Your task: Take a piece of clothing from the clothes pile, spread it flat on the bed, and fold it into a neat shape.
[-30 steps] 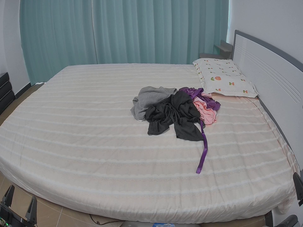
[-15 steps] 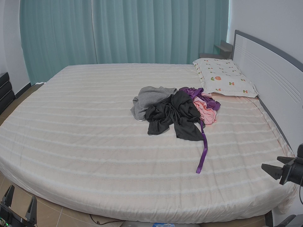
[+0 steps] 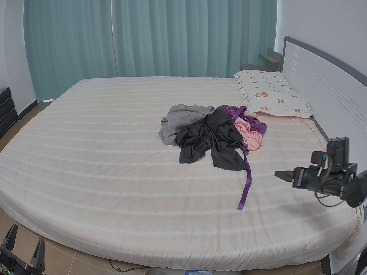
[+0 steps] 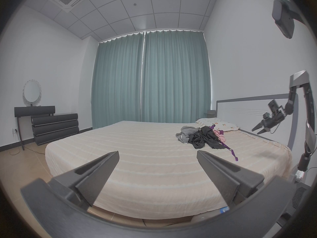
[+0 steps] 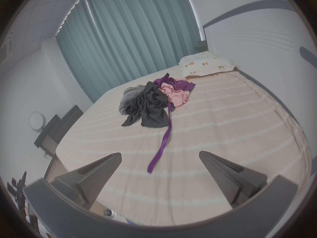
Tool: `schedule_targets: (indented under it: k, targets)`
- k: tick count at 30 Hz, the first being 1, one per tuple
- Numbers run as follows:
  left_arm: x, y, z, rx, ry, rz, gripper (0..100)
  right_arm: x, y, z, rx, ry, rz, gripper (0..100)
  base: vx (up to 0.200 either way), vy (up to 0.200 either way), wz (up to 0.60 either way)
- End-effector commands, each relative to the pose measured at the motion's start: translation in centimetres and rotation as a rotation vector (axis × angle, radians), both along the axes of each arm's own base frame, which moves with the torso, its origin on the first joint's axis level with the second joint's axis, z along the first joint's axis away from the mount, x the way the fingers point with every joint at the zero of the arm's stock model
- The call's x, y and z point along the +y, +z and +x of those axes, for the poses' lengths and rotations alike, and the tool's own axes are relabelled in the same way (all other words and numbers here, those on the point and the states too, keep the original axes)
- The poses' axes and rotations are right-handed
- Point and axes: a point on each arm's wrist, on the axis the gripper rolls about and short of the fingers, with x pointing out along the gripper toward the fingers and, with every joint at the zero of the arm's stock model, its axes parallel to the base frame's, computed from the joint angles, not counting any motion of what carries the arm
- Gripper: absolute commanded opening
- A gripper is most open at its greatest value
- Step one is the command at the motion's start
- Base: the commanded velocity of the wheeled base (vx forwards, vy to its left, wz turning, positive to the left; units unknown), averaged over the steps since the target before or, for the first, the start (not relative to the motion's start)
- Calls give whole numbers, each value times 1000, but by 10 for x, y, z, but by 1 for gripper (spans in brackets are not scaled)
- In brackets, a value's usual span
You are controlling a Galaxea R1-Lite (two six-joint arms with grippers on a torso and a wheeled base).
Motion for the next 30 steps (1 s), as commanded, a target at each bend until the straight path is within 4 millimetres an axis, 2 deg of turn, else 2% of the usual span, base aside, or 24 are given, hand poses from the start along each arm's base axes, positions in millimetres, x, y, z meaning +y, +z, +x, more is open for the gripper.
schedule_targets:
  k: [1, 3, 4, 9, 11, 12, 13, 15, 20, 26, 30]
  targets:
    - [0, -5, 0, 6, 1, 1, 100, 54, -74, 105, 42, -50, 54, 100, 0, 0, 0]
    - [0, -5, 0, 6, 1, 1, 100, 57, -78, 112, 38, -56, 49, 100, 0, 0, 0]
    - [0, -5, 0, 6, 1, -1, 100, 62, -86, 125, 29, -65, 44, 100, 0, 0, 0]
    - [0, -5, 0, 6, 1, -1, 100, 72, -101, 148, 18, -58, 48, 100, 0, 0, 0]
    - [0, -5, 0, 6, 1, -1, 100, 81, -119, 158, 43, -47, 41, 100, 0, 0, 0]
    - [0, -5, 0, 6, 1, -1, 100, 83, -120, 159, 43, -42, 41, 100, 0, 0, 0]
    - [0, -5, 0, 6, 1, 1, 100, 91, -134, 164, 53, -36, 40, 100, 0, 0, 0]
    - [0, -5, 0, 6, 1, -1, 100, 98, -140, 174, 41, -38, 48, 100, 0, 0, 0]
    - [0, -5, 0, 6, 1, -1, 100, 109, -138, 195, 45, -35, 47, 100, 0, 0, 0]
    - [0, -5, 0, 6, 1, 1, 100, 118, -155, 216, 14, -64, 35, 100, 0, 0, 0]
    - [0, -5, 0, 6, 1, -1, 100, 120, -159, 226, -12, -80, 27, 100, 0, 0, 0]
